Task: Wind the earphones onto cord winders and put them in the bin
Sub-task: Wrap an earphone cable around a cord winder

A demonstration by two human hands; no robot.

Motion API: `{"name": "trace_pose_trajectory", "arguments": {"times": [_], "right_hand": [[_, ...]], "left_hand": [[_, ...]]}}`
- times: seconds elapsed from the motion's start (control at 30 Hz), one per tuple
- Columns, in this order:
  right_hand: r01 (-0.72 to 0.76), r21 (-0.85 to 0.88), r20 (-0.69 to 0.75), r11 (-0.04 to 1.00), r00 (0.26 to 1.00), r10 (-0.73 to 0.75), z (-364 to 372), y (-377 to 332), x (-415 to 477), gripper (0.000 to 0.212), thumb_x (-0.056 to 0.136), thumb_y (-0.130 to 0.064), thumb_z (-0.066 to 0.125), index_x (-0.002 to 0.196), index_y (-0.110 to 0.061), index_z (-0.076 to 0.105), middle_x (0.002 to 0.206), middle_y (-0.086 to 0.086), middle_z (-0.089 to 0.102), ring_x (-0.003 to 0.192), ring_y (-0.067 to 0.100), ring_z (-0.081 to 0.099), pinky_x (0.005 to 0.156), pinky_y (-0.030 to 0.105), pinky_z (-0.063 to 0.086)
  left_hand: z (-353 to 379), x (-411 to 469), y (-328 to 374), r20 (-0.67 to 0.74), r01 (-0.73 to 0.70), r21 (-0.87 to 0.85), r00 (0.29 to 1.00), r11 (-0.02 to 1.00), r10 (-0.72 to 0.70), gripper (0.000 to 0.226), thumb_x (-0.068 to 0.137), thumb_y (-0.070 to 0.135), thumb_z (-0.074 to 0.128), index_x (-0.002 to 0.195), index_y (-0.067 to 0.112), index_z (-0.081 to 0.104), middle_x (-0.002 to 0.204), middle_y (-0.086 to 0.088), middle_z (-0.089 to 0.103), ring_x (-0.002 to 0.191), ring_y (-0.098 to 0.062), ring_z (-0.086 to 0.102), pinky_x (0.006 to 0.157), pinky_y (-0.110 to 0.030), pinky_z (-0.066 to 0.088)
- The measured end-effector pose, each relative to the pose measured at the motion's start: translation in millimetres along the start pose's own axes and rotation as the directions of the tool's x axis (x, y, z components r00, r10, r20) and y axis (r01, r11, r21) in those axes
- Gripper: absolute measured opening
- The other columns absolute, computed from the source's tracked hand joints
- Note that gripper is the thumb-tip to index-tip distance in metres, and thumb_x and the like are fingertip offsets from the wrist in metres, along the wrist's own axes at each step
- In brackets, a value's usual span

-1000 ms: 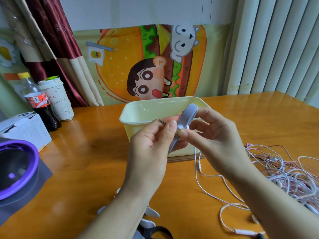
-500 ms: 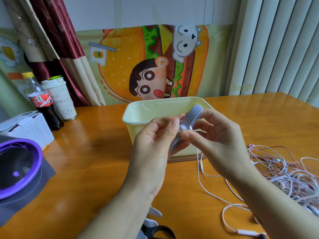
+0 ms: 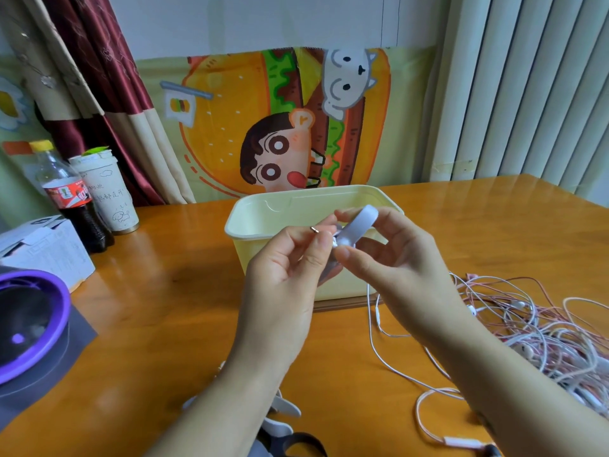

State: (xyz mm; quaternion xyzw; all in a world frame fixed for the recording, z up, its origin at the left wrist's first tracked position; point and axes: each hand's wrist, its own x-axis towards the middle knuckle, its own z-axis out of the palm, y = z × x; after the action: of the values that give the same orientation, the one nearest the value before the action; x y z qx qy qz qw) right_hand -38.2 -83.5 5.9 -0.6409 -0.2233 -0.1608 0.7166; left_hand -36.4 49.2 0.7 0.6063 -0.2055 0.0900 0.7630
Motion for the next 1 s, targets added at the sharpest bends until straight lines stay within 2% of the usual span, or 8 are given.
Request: {"name": "trace_pose_trajectory", "arguments": {"times": [0.07, 0.17, 0.4, 0.63, 0.77, 0.87, 1.0], "right_hand": [[0.017, -0.009, 0.002, 1.000, 1.000, -0.017, 2.5, 2.0, -1.8, 0.030, 0.079, -0.008, 0.067, 0.108, -0.010, 0.060, 0.096, -0.005, 0.072, 0.088, 0.014, 0.071, 0.075, 0.022, 0.053], [0.040, 0.002, 0.007, 0.999, 0.999, -0.040, 6.2, 2.3, -4.2, 0.032, 0.080, -0.007, 0.069, 0.111, -0.007, 0.060, 0.098, -0.004, 0.072, 0.089, 0.015, 0.071, 0.075, 0.022, 0.054], [0.038, 0.002, -0.004, 0.999, 0.999, -0.038, 10.4, 3.5, -6.4, 0.034, 0.076, -0.011, 0.066, 0.109, -0.007, 0.060, 0.098, -0.002, 0.073, 0.090, 0.015, 0.071, 0.075, 0.021, 0.054], [0.049, -0.044, -0.001, 0.998, 0.999, -0.049, 8.6, 2.1, -5.4, 0.032, 0.074, -0.013, 0.069, 0.105, -0.010, 0.062, 0.099, -0.003, 0.073, 0.089, 0.015, 0.071, 0.076, 0.021, 0.054], [-0.005, -0.027, -0.005, 1.000, 1.000, 0.005, 0.0, -1.3, 0.6, 0.032, 0.073, -0.020, 0.072, 0.103, -0.012, 0.064, 0.101, -0.003, 0.073, 0.090, 0.016, 0.071, 0.075, 0.022, 0.054], [-0.092, 0.005, -0.002, 0.996, 0.996, 0.092, -7.3, 0.4, 4.2, 0.032, 0.075, -0.027, 0.071, 0.103, -0.012, 0.065, 0.103, 0.004, 0.073, 0.092, 0.021, 0.071, 0.077, 0.026, 0.056], [-0.172, -0.072, 0.003, 0.983, 0.985, 0.173, -14.6, 0.4, 5.9, 0.027, 0.073, -0.027, 0.069, 0.096, -0.013, 0.067, 0.096, 0.008, 0.074, 0.091, 0.023, 0.071, 0.080, 0.031, 0.057]], "left_hand": [[0.3, -1.6, -1.6, -0.049, -0.021, 0.029, 0.999, 0.999, 0.023, 0.024, 0.085, 0.032, 0.055, 0.094, 0.015, 0.070, 0.108, 0.007, 0.074, 0.102, -0.017, 0.070, 0.084, -0.032, 0.058], [1.9, -4.3, -2.7, -0.097, -0.044, 0.032, 0.994, 0.999, 0.047, 0.021, 0.085, 0.033, 0.056, 0.092, 0.019, 0.070, 0.103, 0.006, 0.075, 0.098, -0.019, 0.072, 0.084, -0.034, 0.058], [2.7, -4.9, -3.4, -0.113, -0.011, 0.029, 0.994, 1.000, 0.014, 0.025, 0.084, 0.035, 0.055, 0.098, 0.021, 0.071, 0.102, 0.005, 0.076, 0.095, -0.018, 0.072, 0.079, -0.030, 0.059], [-3.2, 1.0, -1.1, -0.097, 0.043, -0.036, 0.994, 0.998, -0.046, 0.026, 0.079, 0.033, 0.060, 0.094, 0.013, 0.066, 0.094, -0.002, 0.076, 0.087, -0.019, 0.073, 0.075, -0.030, 0.059], [-5.1, 5.4, 3.1, -0.017, 0.140, -0.119, 0.990, 0.983, -0.143, 0.029, 0.078, 0.035, 0.057, 0.095, 0.015, 0.067, 0.099, -0.003, 0.076, 0.090, -0.018, 0.073, 0.076, -0.031, 0.059], [-9.0, 8.3, 2.8, 0.032, 0.220, -0.156, 0.976, 0.963, -0.217, 0.030, 0.078, 0.038, 0.054, 0.093, 0.017, 0.069, 0.103, -0.001, 0.075, 0.097, -0.022, 0.072, 0.076, -0.034, 0.060], [-12.2, 11.5, 3.0, 0.035, 0.194, -0.062, 0.981, 0.979, -0.192, 0.029, 0.075, 0.035, 0.058, 0.095, 0.017, 0.070, 0.102, 0.002, 0.075, 0.099, -0.020, 0.071, 0.078, -0.032, 0.059]]}}
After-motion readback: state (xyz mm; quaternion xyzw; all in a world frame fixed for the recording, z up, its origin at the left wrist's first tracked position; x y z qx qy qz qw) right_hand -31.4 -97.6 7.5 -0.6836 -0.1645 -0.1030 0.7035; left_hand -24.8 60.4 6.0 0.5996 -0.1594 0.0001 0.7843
